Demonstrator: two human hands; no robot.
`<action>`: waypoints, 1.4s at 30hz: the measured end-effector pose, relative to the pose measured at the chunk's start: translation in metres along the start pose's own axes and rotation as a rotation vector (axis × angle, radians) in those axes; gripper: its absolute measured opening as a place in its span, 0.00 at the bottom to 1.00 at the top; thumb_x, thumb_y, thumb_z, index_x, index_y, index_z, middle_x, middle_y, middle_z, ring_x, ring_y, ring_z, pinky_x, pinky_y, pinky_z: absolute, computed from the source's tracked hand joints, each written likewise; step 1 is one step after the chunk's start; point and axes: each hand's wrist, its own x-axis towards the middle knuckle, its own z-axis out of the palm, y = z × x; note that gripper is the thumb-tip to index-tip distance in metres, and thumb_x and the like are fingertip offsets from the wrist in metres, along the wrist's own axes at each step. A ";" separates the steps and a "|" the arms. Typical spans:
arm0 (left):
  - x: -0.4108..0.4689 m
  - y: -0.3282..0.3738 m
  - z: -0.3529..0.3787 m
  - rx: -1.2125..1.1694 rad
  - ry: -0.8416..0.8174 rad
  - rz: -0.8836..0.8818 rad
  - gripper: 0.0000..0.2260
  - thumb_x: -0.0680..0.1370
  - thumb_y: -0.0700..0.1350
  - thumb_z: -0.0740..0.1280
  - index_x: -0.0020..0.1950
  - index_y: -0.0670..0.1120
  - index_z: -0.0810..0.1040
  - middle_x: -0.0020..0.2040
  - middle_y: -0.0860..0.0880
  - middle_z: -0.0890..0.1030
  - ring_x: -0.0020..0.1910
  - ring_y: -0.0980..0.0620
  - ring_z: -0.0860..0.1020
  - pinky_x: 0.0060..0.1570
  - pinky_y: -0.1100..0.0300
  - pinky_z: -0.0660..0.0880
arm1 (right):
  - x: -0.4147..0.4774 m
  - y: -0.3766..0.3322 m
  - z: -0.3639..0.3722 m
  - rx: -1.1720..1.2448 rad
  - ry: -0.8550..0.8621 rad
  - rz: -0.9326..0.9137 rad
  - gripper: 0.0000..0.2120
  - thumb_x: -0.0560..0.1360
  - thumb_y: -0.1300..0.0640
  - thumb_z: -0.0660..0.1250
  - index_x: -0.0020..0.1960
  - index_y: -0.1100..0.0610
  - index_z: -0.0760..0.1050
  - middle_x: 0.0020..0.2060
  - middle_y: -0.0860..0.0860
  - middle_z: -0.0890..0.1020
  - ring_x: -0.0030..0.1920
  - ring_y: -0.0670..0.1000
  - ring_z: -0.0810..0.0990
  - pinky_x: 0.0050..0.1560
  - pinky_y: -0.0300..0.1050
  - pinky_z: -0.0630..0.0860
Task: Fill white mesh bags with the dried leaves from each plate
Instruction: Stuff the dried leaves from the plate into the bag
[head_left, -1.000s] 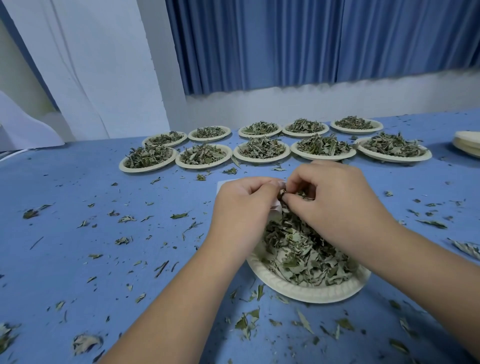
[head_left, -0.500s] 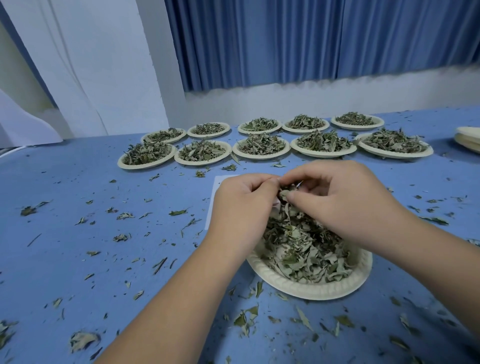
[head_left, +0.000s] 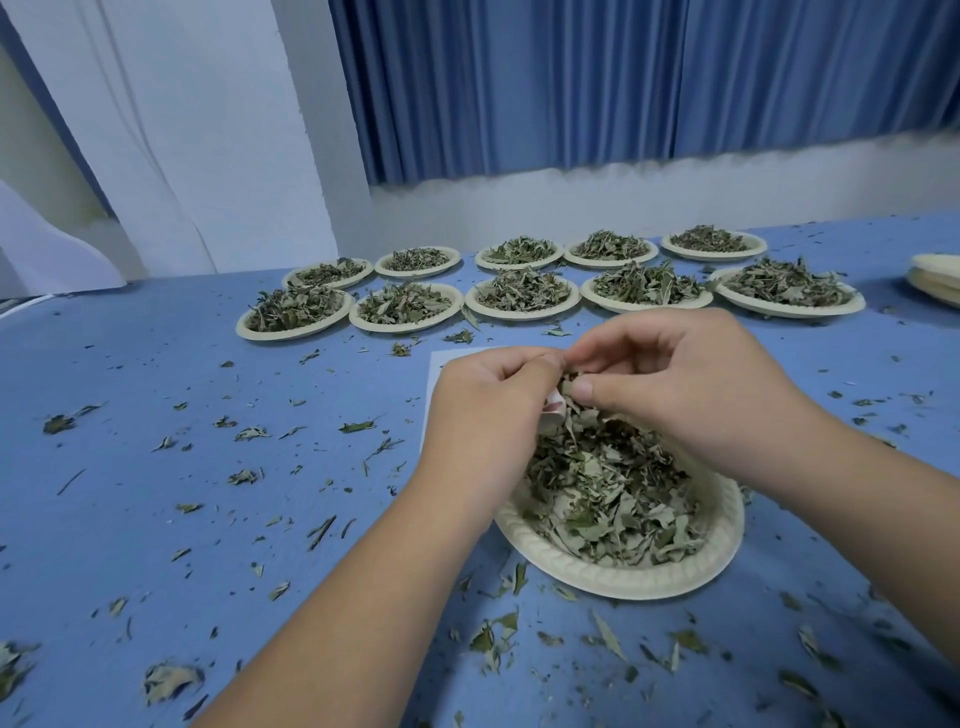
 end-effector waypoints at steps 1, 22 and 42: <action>0.000 0.000 0.001 -0.010 -0.009 -0.007 0.08 0.80 0.38 0.65 0.44 0.43 0.82 0.20 0.58 0.71 0.16 0.62 0.68 0.20 0.74 0.63 | 0.001 0.000 0.000 0.027 0.008 0.008 0.10 0.65 0.68 0.76 0.43 0.57 0.82 0.35 0.53 0.85 0.35 0.45 0.82 0.39 0.35 0.79; 0.004 -0.003 -0.003 -0.156 -0.021 -0.034 0.08 0.79 0.39 0.65 0.49 0.39 0.84 0.23 0.53 0.67 0.18 0.58 0.60 0.20 0.69 0.61 | 0.028 0.010 -0.012 -0.101 -0.343 0.225 0.18 0.64 0.41 0.72 0.53 0.44 0.82 0.41 0.45 0.85 0.41 0.39 0.78 0.44 0.39 0.72; 0.000 0.003 -0.008 0.064 0.064 0.031 0.09 0.79 0.41 0.65 0.44 0.48 0.85 0.19 0.59 0.69 0.18 0.61 0.66 0.22 0.71 0.62 | 0.008 0.008 -0.005 -0.432 -0.109 0.018 0.38 0.61 0.26 0.58 0.67 0.41 0.71 0.50 0.38 0.79 0.47 0.36 0.77 0.47 0.38 0.72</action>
